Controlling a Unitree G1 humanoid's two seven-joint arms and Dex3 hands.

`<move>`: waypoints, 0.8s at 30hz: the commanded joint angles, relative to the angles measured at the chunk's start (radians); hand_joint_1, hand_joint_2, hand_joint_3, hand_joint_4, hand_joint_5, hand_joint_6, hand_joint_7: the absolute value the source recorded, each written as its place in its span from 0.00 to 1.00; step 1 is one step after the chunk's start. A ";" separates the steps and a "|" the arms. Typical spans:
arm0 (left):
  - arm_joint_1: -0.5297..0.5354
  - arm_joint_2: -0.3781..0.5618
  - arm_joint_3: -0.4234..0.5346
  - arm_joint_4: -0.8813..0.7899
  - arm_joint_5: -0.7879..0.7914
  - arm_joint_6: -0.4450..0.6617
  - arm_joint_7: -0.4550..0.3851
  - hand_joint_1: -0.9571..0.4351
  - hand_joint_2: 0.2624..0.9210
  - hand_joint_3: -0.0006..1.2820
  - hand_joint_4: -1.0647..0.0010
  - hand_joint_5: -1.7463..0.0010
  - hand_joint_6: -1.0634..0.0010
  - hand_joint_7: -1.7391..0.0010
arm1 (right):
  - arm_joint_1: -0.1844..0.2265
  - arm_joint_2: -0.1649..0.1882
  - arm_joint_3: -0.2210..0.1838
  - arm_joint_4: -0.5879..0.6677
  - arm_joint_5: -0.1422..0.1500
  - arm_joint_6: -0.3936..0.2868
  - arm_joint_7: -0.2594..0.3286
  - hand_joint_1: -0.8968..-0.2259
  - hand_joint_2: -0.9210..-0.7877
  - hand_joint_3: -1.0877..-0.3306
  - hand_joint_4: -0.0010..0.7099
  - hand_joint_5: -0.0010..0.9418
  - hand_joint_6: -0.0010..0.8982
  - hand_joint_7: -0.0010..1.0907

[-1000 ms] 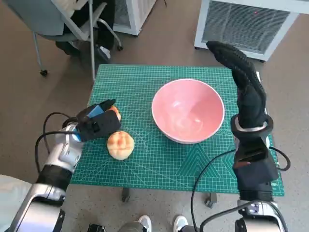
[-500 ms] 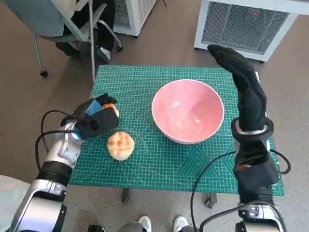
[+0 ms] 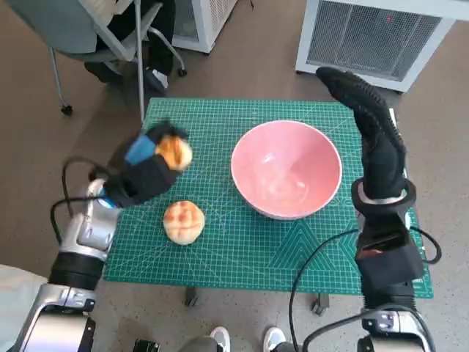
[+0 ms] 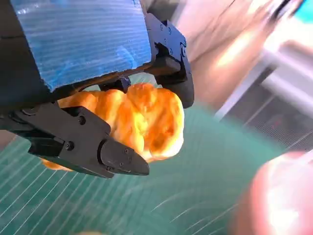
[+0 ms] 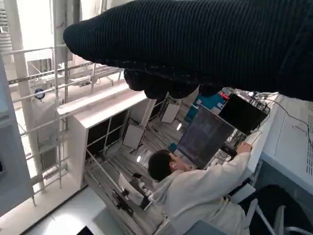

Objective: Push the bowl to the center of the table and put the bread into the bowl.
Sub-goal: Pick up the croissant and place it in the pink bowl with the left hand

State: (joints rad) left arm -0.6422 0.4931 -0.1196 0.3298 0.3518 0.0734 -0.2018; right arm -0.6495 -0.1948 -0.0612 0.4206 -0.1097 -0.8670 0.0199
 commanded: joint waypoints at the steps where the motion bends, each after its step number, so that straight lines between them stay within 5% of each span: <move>1: -0.001 -0.006 0.017 -0.150 0.022 0.017 0.030 0.69 1.00 0.06 0.37 0.30 0.42 0.34 | 0.027 -0.002 0.003 -0.002 0.016 0.017 0.008 0.49 0.00 0.45 0.39 0.01 0.00 0.63; 12: -0.052 -0.077 -0.016 -0.289 0.056 -0.075 0.095 0.69 0.99 0.02 0.29 0.38 0.37 0.35 | 0.035 -0.004 0.006 -0.013 0.040 0.020 0.019 0.48 0.00 0.46 0.39 0.00 0.00 0.63; 24: -0.128 -0.176 -0.111 -0.223 0.014 -0.198 0.010 0.69 0.99 0.02 0.27 0.40 0.40 0.32 | 0.056 -0.001 0.004 -0.047 0.043 0.024 0.023 0.49 0.00 0.45 0.39 0.00 0.00 0.63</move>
State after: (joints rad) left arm -0.7462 0.3381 -0.2049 0.0811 0.3773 -0.0991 -0.1660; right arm -0.6209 -0.1946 -0.0600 0.3808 -0.0788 -0.8553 0.0332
